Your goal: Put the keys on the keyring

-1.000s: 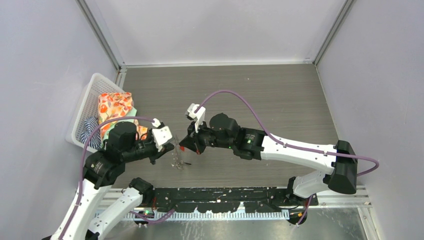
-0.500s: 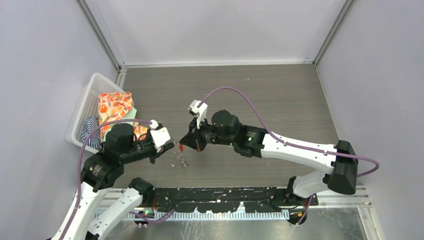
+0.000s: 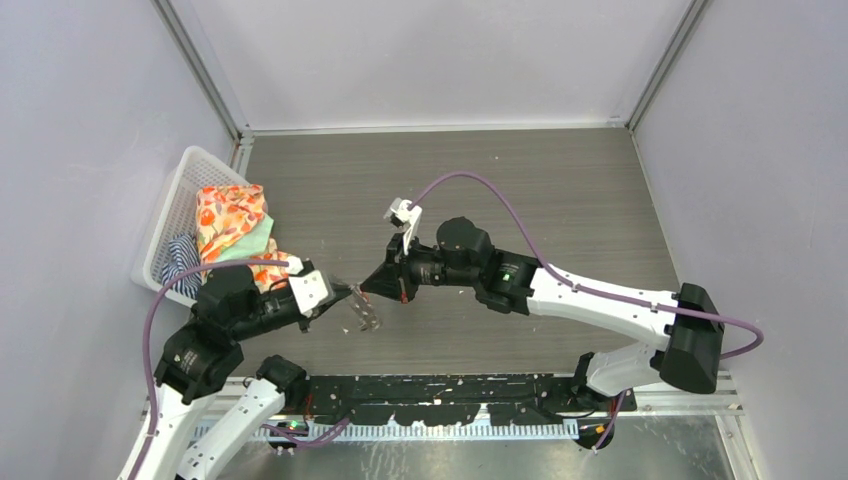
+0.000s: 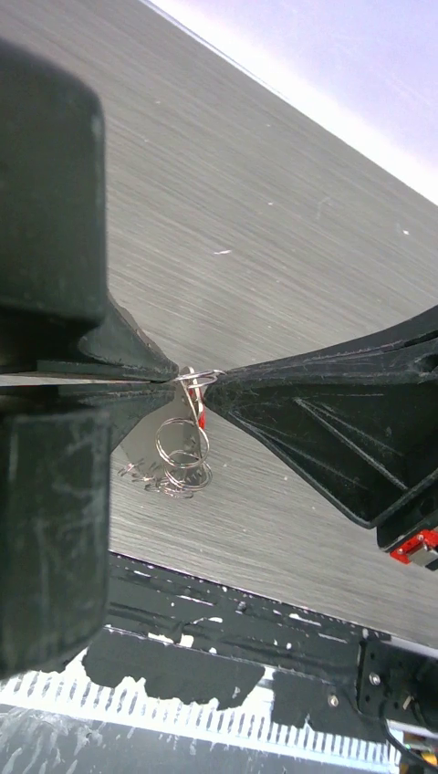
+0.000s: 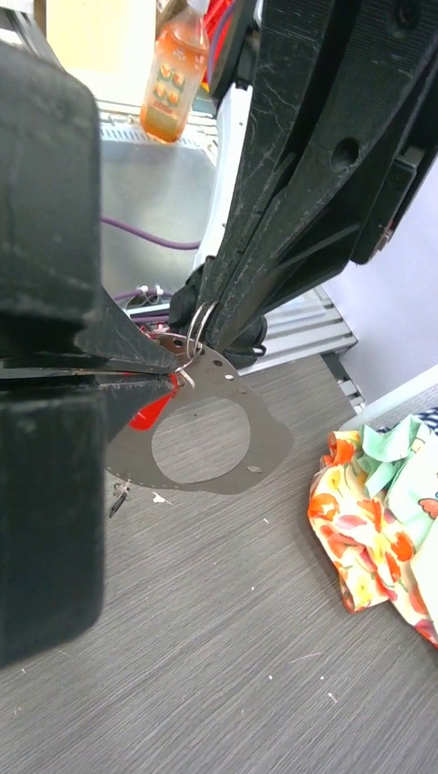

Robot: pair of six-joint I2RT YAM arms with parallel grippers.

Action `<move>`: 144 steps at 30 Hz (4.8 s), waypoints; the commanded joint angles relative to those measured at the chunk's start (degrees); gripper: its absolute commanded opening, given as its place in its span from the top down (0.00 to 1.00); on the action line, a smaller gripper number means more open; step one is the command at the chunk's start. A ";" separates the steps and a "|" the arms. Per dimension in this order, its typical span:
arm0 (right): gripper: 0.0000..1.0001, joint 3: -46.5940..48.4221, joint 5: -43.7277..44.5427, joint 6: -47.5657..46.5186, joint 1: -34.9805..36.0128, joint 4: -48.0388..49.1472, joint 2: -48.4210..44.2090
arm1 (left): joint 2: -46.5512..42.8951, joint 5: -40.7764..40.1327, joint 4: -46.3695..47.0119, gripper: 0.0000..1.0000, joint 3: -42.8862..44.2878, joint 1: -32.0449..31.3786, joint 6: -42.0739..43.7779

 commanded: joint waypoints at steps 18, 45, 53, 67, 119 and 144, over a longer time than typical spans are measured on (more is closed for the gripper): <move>0.39 4.51 -5.78 -14.96 -2.56 -12.44 -17.26 | 2.06 19.58 16.06 1.00 5.16 -0.17 -6.40; 0.44 12.97 -19.98 -15.71 -2.56 -6.56 -12.12 | 5.63 25.53 32.39 1.00 4.97 -0.17 -34.82; 0.44 13.42 -21.32 -14.58 -2.62 -5.35 -11.88 | 5.56 25.59 32.32 1.00 4.84 -0.18 -34.87; 0.63 14.75 -22.76 -14.04 -2.59 -5.11 -9.88 | 5.82 24.70 32.55 1.00 4.57 -0.18 -34.72; 0.99 44.23 -16.84 -27.88 -0.75 -52.82 6.28 | 22.84 29.90 -10.65 0.70 23.93 -0.18 5.83; 0.66 42.13 -14.54 -23.68 -0.56 -46.63 3.51 | 20.19 22.86 -2.87 1.00 18.99 -0.18 3.44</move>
